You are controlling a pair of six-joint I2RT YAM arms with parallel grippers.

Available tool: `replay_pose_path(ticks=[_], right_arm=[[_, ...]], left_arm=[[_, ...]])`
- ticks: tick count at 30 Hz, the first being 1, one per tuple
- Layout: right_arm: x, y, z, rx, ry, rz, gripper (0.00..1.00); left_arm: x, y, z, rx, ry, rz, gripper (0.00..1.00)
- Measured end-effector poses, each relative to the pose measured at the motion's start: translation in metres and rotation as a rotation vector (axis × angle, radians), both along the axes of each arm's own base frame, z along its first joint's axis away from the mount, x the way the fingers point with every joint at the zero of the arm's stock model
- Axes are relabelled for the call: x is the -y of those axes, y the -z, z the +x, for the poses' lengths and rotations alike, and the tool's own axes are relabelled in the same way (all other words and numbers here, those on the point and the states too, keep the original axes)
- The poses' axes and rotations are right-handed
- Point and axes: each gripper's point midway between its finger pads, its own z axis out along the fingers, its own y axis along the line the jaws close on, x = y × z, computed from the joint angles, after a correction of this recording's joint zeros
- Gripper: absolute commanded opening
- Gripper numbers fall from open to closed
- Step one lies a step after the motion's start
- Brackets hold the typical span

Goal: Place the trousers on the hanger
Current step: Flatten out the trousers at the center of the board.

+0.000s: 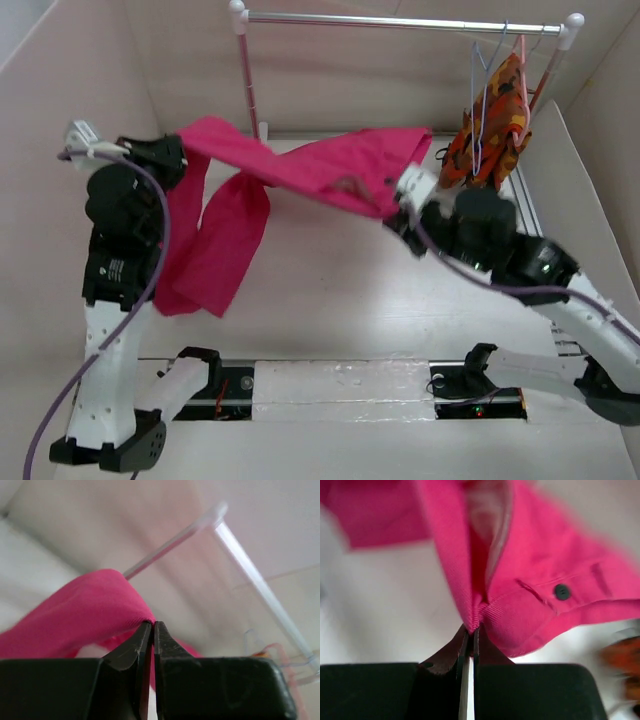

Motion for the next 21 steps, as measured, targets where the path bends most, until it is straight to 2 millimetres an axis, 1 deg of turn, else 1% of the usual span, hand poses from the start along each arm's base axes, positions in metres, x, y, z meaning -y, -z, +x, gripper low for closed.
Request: replay_pose_path(ticks=[1,2,3,4,5,6,7,8,9,10,11,12,13,14,15,16,17,18,19,21], right_arm=[[-0.003,0.046,-0.020,-0.088,-0.048,-0.050,0.00],[-0.007,0.093,-0.039,-0.180,-0.087,-0.096,0.00],[-0.005,0.137,-0.057,-0.269,-0.111,-0.143,0.00],[-0.004,0.182,-0.073,-0.365,-0.123,-0.202,0.31],[0.003,0.220,-0.088,-0.459,-0.115,-0.260,0.47],[0.016,0.252,-0.103,-0.544,-0.106,-0.330,0.57],[0.029,0.272,-0.116,-0.610,-0.090,-0.373,0.69],[0.042,0.285,-0.126,-0.666,-0.067,-0.404,0.72],[0.051,0.289,-0.133,-0.697,-0.048,-0.411,0.73],[0.055,0.286,-0.135,-0.709,-0.027,-0.393,0.74],[0.055,0.285,-0.135,-0.707,-0.023,-0.386,0.72],[0.055,0.276,-0.131,-0.699,0.010,-0.337,0.72],[0.056,0.274,-0.125,-0.702,0.038,-0.317,0.71],[0.057,0.272,-0.116,-0.703,0.075,-0.291,0.71],[0.059,0.273,-0.103,-0.707,0.126,-0.262,0.71],[0.061,0.276,-0.089,-0.714,0.179,-0.230,0.73],[0.064,0.283,-0.074,-0.725,0.230,-0.195,0.74],[0.066,0.292,-0.059,-0.736,0.276,-0.165,0.75],[0.072,0.305,-0.045,-0.754,0.326,-0.141,0.77],[0.083,0.337,-0.024,-0.820,0.410,-0.104,0.79]], left_arm=[[-0.002,0.020,-0.007,-0.033,-0.005,0.007,0.00],[-0.001,0.046,-0.011,-0.083,0.002,0.015,0.00],[0.000,0.072,-0.014,-0.141,0.009,0.024,0.06],[0.002,0.103,-0.018,-0.212,0.024,0.031,0.34],[0.000,0.139,-0.024,-0.295,0.015,0.037,0.44],[-0.003,0.164,-0.030,-0.355,0.000,0.041,0.50],[-0.007,0.191,-0.034,-0.422,-0.019,0.038,0.58],[-0.011,0.213,-0.041,-0.479,-0.036,0.040,0.59],[-0.013,0.230,-0.049,-0.520,-0.048,0.039,0.59],[-0.015,0.238,-0.057,-0.534,-0.055,0.036,0.52],[-0.017,0.239,-0.064,-0.528,-0.059,0.026,0.48],[-0.017,0.236,-0.070,-0.507,-0.057,0.021,0.48],[-0.016,0.231,-0.071,-0.484,-0.046,0.014,0.47],[-0.013,0.224,-0.072,-0.452,-0.028,0.006,0.46],[-0.009,0.217,-0.071,-0.421,-0.005,0.001,0.46],[-0.003,0.213,-0.067,-0.406,0.026,0.000,0.46],[0.004,0.214,-0.061,-0.408,0.063,0.003,0.46],[0.013,0.218,-0.053,-0.419,0.105,0.012,0.47],[0.024,0.227,-0.044,-0.442,0.147,0.022,0.48],[0.047,0.248,-0.033,-0.497,0.243,0.043,0.50]])
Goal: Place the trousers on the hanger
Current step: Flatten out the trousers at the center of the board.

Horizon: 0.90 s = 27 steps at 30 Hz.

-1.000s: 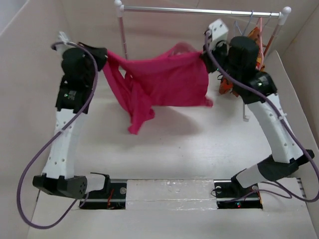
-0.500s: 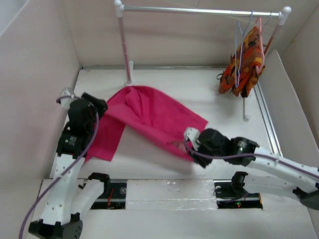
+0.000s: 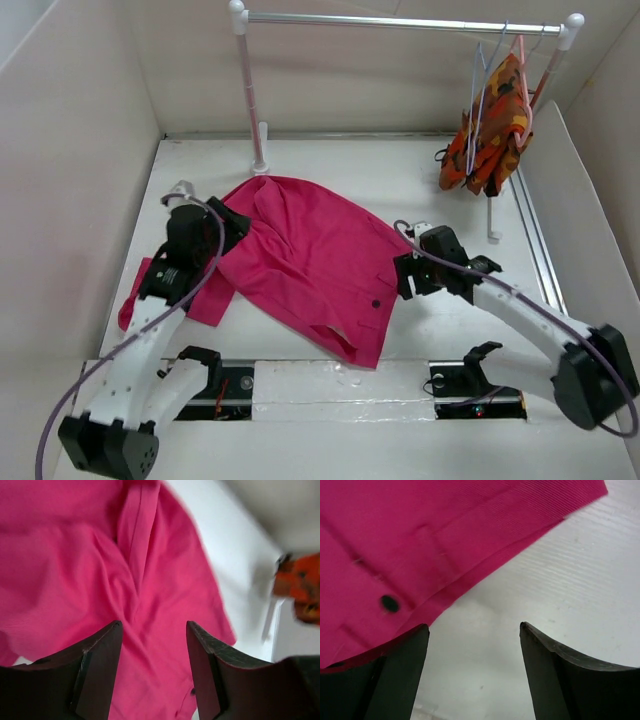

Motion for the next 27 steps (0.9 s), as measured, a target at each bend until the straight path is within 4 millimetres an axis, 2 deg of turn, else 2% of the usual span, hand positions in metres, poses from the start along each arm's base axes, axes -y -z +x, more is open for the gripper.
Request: replay_pose_path(ticks=[2,4,6,8,9,11,12,15,17,19,20,21,22,24,27], right_arm=[[0.009,0.030,0.012,-0.061,0.070,0.010,0.80],[0.007,0.050,0.020,-0.101,0.110,0.037,0.80],[-0.003,0.059,0.030,-0.100,0.121,0.072,0.81],[-0.019,0.054,0.045,-0.058,0.130,0.136,0.80],[-0.028,0.052,0.050,-0.039,0.133,0.166,0.73],[-0.042,0.049,0.058,-0.013,0.142,0.219,0.71],[-0.047,0.051,0.061,-0.010,0.155,0.232,0.63],[-0.055,0.054,0.071,0.016,0.209,0.253,0.49],[-0.060,0.056,0.074,0.032,0.243,0.272,0.32],[-0.063,0.058,0.073,0.040,0.280,0.292,0.40],[-0.062,0.057,0.072,0.044,0.298,0.299,0.49],[-0.061,0.056,0.070,0.049,0.312,0.302,0.64],[-0.058,0.052,0.069,0.060,0.322,0.293,0.68],[-0.047,0.044,0.063,0.073,0.336,0.254,0.73],[-0.024,0.029,0.062,0.108,0.368,0.190,0.74]], left_arm=[[0.020,0.029,0.006,-0.075,0.092,0.000,0.52],[0.034,0.058,0.004,-0.149,0.174,-0.006,0.55],[0.045,0.077,-0.005,-0.196,0.256,-0.018,0.59],[0.054,0.085,-0.013,-0.213,0.330,-0.019,0.65],[0.056,0.087,-0.015,-0.213,0.356,-0.017,0.66],[0.062,0.086,-0.020,-0.203,0.421,-0.004,0.67],[0.063,0.086,-0.021,-0.197,0.444,0.008,0.67],[0.064,0.087,-0.023,-0.181,0.494,0.046,0.66],[0.064,0.089,-0.024,-0.176,0.517,0.067,0.66],[0.065,0.092,-0.023,-0.178,0.536,0.080,0.66],[0.067,0.095,-0.023,-0.184,0.549,0.087,0.66],[0.069,0.098,-0.023,-0.193,0.557,0.096,0.66],[0.073,0.101,-0.023,-0.203,0.565,0.114,0.65],[0.094,0.104,-0.028,-0.220,0.622,0.171,0.66],[0.144,0.088,-0.030,-0.187,0.725,0.248,0.66]])
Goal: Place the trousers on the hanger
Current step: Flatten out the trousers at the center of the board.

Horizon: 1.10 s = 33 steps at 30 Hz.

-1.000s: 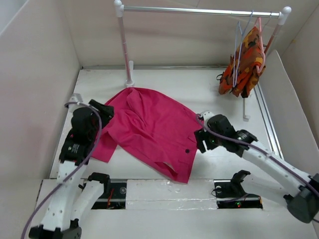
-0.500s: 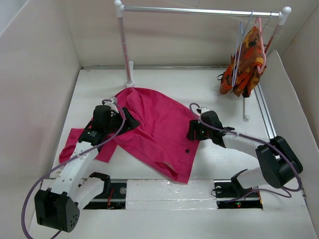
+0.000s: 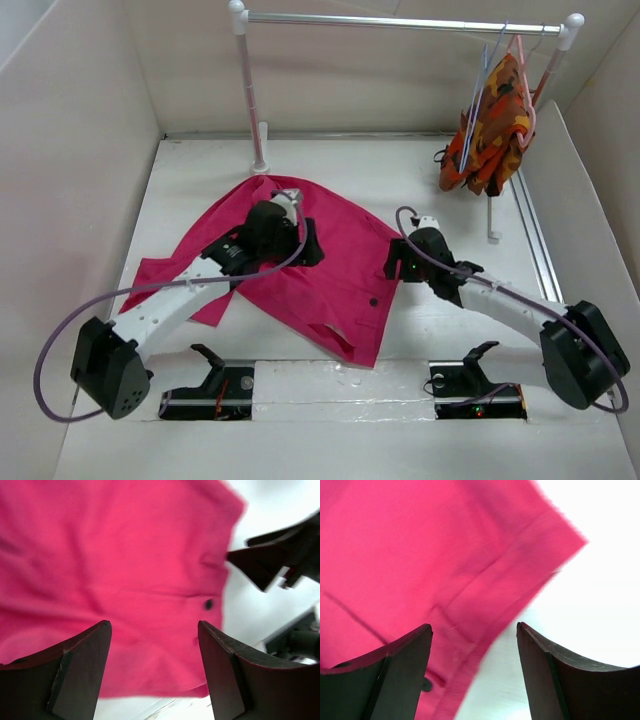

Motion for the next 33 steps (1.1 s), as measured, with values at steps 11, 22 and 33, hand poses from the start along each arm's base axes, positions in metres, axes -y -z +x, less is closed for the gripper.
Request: replay_pose_path(ticks=[11,22,33], right_arm=[[-0.011,0.033,0.012,-0.067,-0.076,-0.075,0.34],[0.058,-0.002,0.018,-0.039,0.162,-0.058,0.00],[0.274,-0.084,0.029,0.066,0.763,-0.222,0.69]], left_arm=[[0.024,0.000,-0.002,0.004,-0.022,-0.063,0.62],[0.009,-0.003,-0.010,0.009,-0.072,-0.056,0.61],[0.004,-0.006,-0.004,-0.008,-0.108,-0.012,0.66]])
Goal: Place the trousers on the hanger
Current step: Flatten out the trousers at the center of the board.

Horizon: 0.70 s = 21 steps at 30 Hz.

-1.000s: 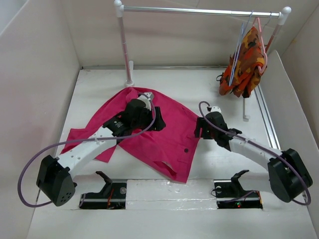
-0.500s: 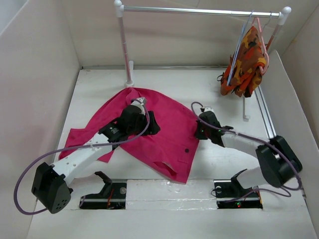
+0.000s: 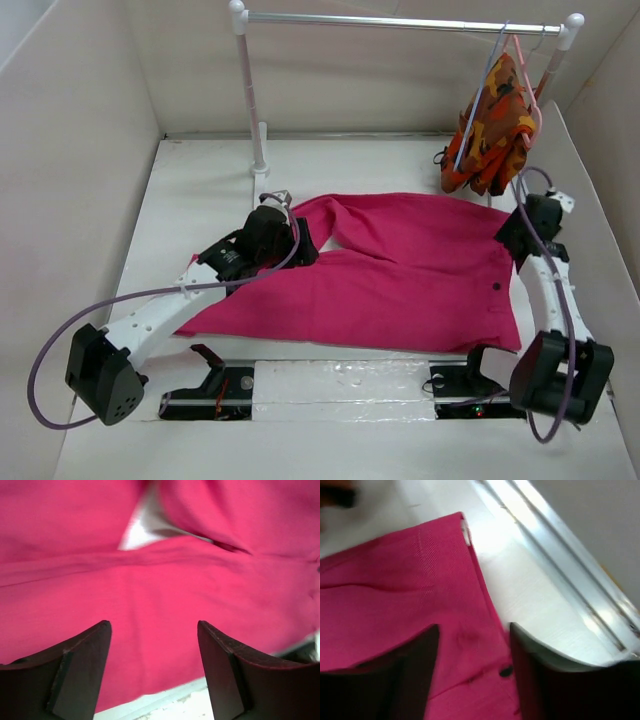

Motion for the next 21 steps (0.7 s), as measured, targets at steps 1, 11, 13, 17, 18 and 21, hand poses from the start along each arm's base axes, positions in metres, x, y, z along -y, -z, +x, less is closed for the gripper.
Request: replay_pose_path(ticks=[1,11,13,17,18,21], right_arm=[[0.016,0.002,-0.002,-0.020,0.045,-0.002,0.73],[-0.048,-0.042,0.022,0.113,-0.266,0.019,0.00],[-0.109,-0.044,0.017,0.185,-0.474,0.047,0.00],[-0.230,-0.012,-0.039,0.179,-0.928,0.150,0.13],[-0.249,-0.004,-0.054,0.153,-1.006,0.166,0.25],[-0.298,0.014,-0.095,0.085,-1.221,0.184,0.51]], left_arm=[[-0.004,-0.001,0.003,0.006,-0.025,0.016,0.69],[-0.128,0.011,0.052,-0.032,-0.564,0.027,0.72],[-0.156,0.022,0.059,-0.053,-0.671,-0.001,0.65],[-0.179,0.051,0.073,-0.121,-0.745,0.046,0.51],[-0.179,0.059,0.077,-0.148,-0.739,0.068,0.50],[-0.175,0.080,0.092,-0.204,-0.696,0.135,0.52]])
